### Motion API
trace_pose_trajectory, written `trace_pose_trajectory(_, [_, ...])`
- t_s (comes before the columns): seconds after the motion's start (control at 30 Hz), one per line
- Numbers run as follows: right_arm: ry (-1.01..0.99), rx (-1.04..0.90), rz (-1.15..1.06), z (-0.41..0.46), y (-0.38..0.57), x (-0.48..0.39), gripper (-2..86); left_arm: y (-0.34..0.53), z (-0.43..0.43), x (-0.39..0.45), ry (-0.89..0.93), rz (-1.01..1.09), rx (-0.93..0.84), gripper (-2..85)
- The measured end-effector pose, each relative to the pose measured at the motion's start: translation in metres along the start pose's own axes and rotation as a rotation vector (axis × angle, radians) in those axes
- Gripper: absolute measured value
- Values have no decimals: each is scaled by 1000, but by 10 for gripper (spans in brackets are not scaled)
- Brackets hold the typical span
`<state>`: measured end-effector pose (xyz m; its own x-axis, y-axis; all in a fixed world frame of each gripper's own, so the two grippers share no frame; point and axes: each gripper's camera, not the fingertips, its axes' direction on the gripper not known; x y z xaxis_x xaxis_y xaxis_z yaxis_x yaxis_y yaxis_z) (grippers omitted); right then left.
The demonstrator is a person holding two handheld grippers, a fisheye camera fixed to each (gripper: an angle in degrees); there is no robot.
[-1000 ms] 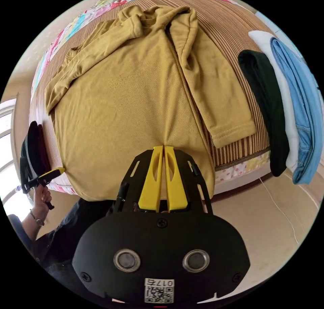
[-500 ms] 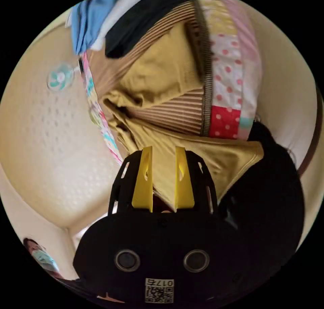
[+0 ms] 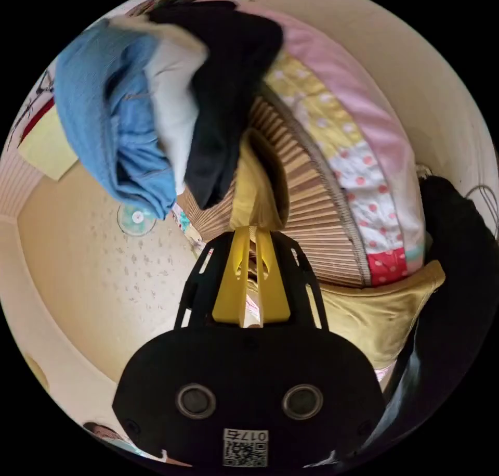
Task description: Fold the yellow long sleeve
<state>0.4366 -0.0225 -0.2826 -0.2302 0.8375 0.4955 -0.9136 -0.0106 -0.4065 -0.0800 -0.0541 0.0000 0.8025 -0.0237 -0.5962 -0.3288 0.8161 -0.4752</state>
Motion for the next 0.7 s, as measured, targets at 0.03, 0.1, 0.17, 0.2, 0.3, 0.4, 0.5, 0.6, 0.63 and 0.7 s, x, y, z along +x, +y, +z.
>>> trace_pose_trajectory(0.03, [16,-40,-74,3,1,-22,23,2,-2,3,3,-1,3,-5])
trace_pose_trajectory(0.1, [57,-179,-391,10,17,-112,20,5,-6,7,5,-1,13,-7])
trace_pose_trajectory(0.17, [49,-249,-666,9,38,-173,20,7,-10,11,5,-1,20,-8])
trace_pose_trajectory(0.2, [15,-296,-861,5,54,-207,20,8,-11,11,6,-1,20,-9])
trace_pose_trajectory(0.3, [1,-371,-1207,-13,76,-250,23,12,-13,13,10,1,9,-9])
trace_pose_trajectory(0.4, [190,-238,-1200,-34,49,-235,25,16,-14,14,3,12,-1,-9])
trace_pose_trajectory(0.5, [393,-81,-888,-47,-9,-179,25,20,-13,11,-1,21,-16,-9])
trace_pose_trajectory(0.6, [507,-33,-658,-46,-37,-126,25,23,-11,5,-13,19,-40,-9])
trace_pose_trajectory(0.63, [487,-16,-636,-46,-37,-122,25,25,-11,2,-15,15,-44,-9])
trace_pose_trajectory(0.7, [366,56,-625,-42,-16,-127,25,27,-14,-3,-11,6,-37,-9])
